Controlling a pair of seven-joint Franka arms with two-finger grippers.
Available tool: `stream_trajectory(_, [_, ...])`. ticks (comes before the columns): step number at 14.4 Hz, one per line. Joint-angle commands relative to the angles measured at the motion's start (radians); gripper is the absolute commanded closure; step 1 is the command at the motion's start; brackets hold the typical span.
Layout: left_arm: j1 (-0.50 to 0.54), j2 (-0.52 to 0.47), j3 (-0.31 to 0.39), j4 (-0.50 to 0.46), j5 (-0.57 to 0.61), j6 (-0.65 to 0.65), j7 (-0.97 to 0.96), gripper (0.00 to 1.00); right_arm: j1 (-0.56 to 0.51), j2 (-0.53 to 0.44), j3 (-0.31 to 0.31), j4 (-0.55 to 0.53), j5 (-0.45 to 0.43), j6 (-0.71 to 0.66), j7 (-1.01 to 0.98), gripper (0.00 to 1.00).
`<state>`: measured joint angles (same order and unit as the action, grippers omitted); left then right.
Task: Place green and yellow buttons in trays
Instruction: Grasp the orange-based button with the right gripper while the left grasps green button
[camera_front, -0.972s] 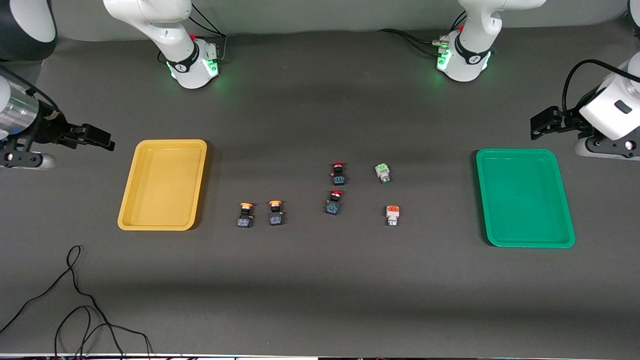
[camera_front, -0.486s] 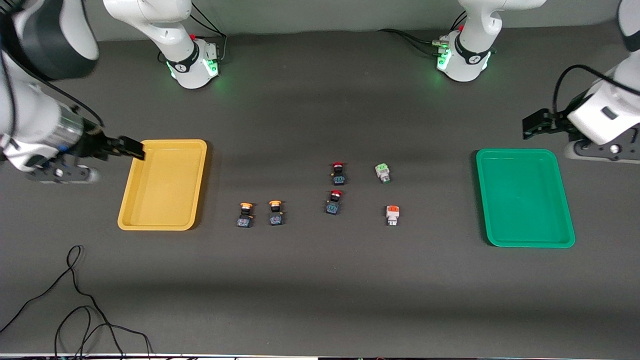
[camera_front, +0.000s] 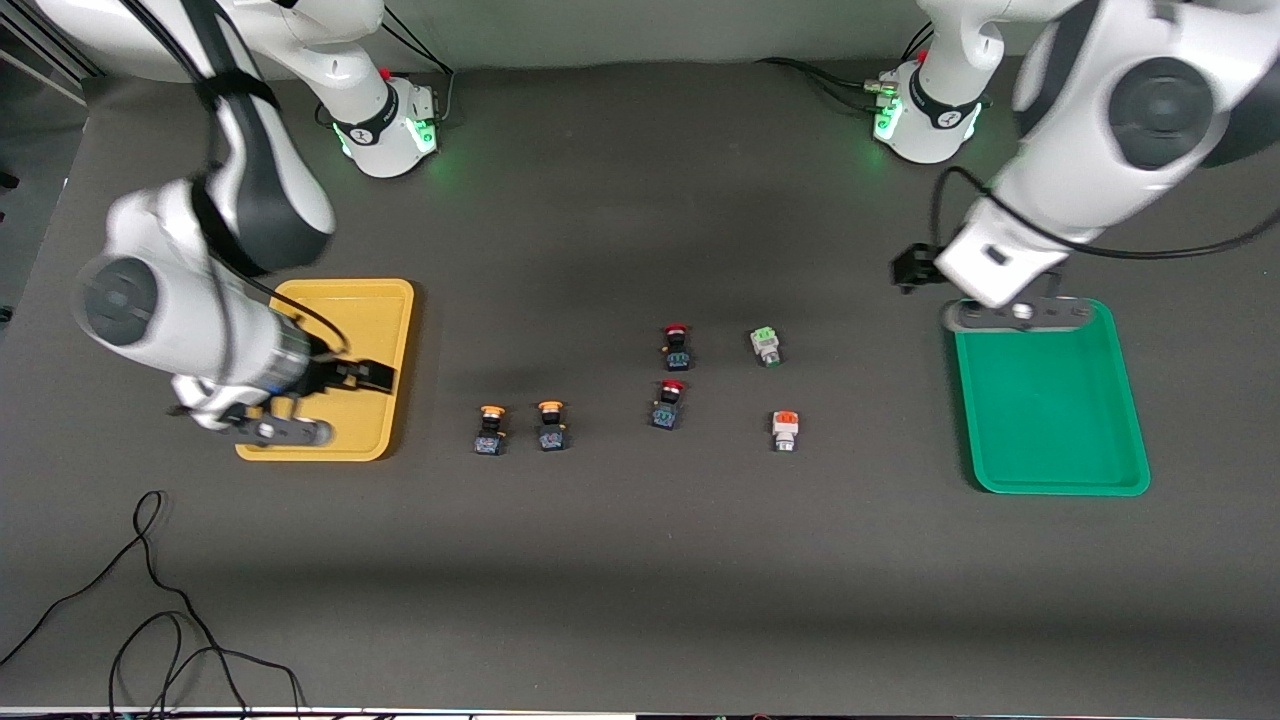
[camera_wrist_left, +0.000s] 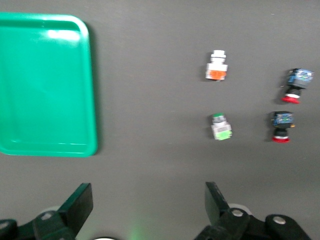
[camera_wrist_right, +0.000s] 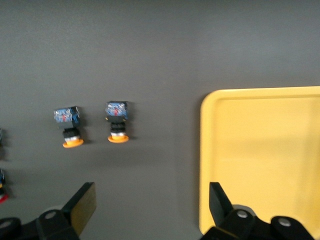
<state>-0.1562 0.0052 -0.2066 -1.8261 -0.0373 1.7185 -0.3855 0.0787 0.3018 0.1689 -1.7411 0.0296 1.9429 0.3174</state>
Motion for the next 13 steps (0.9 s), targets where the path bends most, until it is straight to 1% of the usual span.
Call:
stream_trajectory(1, [-0.1,-0.028,-0.004,-0.082,-0.016,0.119,-0.166,0.0,0.041,0.097,-0.003,0.02,-0.003,0.076,0.089,0.0])
stream_trajectory(3, [-0.178,-0.01,-0.005,-0.1,-0.016,0.176,-0.269,0.0,0.064,0.152,-0.003,0.018,-0.005,0.129,0.104,0.0])
stream_trajectory(5, [-0.207,-0.001,-0.005,-0.14,-0.016,0.232,-0.32,0.0,0.096,0.201,-0.005,0.014,-0.005,0.216,0.165,0.0])
stream_trajectory(6, [-0.227,0.01,-0.005,-0.171,-0.015,0.274,-0.334,0.0,0.108,0.233,-0.005,0.014,-0.007,0.261,0.187,0.0])
stream_trajectory(8, [-0.265,0.045,-0.005,-0.252,-0.003,0.398,-0.39,0.0,0.136,0.281,-0.016,0.014,-0.016,0.318,0.19,0.0])
stream_trajectory(10, [-0.293,0.113,-0.005,-0.304,0.004,0.525,-0.458,0.0,0.145,0.315,-0.017,0.011,-0.04,0.358,0.192,0.0])
stream_trajectory(13, [-0.302,0.244,-0.004,-0.332,0.085,0.674,-0.524,0.0,0.151,0.342,-0.037,-0.001,-0.128,0.36,0.201,0.0])
